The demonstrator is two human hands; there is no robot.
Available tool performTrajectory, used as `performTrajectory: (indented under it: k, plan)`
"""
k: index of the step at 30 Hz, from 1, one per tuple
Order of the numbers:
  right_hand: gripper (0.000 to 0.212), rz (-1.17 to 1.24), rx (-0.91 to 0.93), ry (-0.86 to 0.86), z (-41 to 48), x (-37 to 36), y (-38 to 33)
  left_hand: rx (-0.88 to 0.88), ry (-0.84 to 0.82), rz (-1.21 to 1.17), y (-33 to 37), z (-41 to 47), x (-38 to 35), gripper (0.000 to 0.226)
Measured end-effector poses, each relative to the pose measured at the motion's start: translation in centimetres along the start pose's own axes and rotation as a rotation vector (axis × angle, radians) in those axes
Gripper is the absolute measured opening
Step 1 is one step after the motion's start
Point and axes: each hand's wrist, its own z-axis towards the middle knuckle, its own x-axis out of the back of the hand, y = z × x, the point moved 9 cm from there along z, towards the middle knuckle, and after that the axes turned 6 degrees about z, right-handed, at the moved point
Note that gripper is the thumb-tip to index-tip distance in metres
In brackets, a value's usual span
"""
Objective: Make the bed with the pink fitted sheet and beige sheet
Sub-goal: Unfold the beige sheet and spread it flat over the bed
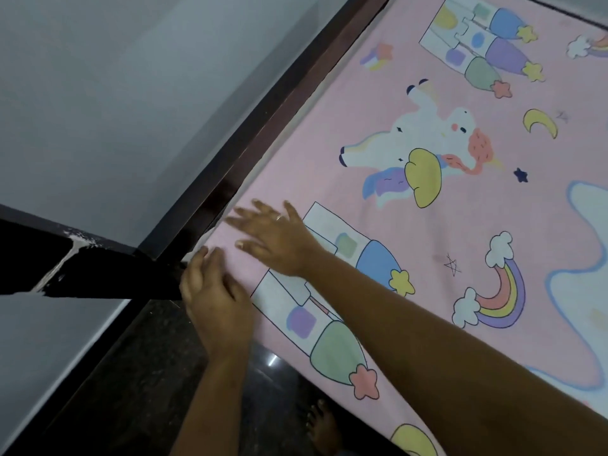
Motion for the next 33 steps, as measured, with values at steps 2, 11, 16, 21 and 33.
performTrajectory:
  k: [2,11,16,21,33]
  plan:
    - [0.055,-0.021,-0.158,0.212,-0.3,2.8,3.1,-0.094,-0.012,0.012,1.4,0.4,-0.6,0.048]
    - [0.046,0.215,-0.203,-0.050,-0.2,-2.0,-0.7,-0.131,-0.090,0.219,0.8,1.5,-3.1,0.044]
    - [0.036,0.821,-0.035,0.214,-2.4,3.3,-1.8,-0.095,-0.060,0.147,2.7,0.2,-2.1,0.051]
    - [0.050,0.150,-0.541,0.455,-12.3,9.3,16.3,-0.282,-0.203,0.135,8.9,-3.2,-5.0,0.053]
    - [0.036,0.465,-0.503,0.320,-16.1,-0.7,7.3,-0.384,-0.324,0.081,15.2,-7.3,-9.5,0.049]
